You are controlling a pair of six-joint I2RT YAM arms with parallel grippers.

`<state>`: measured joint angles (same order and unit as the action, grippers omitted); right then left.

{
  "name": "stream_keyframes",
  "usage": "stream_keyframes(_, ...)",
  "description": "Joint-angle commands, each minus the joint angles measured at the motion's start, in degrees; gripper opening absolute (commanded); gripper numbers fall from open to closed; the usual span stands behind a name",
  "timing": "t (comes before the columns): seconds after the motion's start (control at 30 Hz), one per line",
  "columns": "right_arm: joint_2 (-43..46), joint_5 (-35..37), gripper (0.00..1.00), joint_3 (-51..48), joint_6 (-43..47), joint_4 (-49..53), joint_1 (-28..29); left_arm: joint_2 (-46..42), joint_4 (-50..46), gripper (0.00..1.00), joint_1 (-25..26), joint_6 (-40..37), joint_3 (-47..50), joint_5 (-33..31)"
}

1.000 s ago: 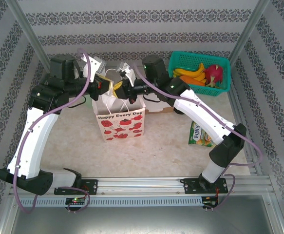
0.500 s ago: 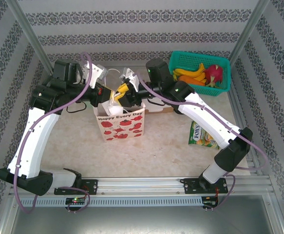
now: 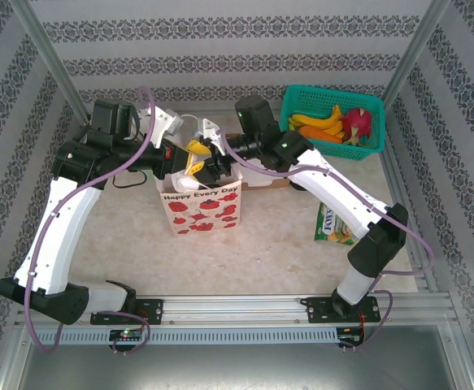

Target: Pack the takeout coffee

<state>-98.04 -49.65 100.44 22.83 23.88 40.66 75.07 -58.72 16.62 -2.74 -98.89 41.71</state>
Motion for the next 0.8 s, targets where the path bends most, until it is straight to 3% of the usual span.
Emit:
stream_keyframes(0.0, -1.2, -3.0, 0.47, 2.2, 2.6, -0.1, 0.6, -0.3, 1.2, 0.0, -0.6, -1.0, 0.5, 2.9)
stream_keyframes(0.13, -0.9, -3.5, 0.27, 1.8, 2.5, -0.3, 0.7, -0.3, 1.6, 0.0, -0.6, -0.6, 0.5, 4.1)
stream_keyframes(0.43, 0.9, -2.2, 0.01, -0.3, 2.4, -0.3, 0.5, -1.4, 2.6, 0.06, -0.6, 0.0, 0.9, 5.0)
stream_keyframes(0.63, 1.5, 0.5, 0.0, -0.7, 0.1, -0.8, 0.5, -2.3, 3.6, 0.11, -0.6, 0.3, 1.1, 4.8)
stream_keyframes(0.77, 1.4, 7.1, 0.0, 0.2, -6.4, -0.7, 0.5, -4.0, 5.7, 0.32, -0.7, 2.0, 1.6, 0.0)
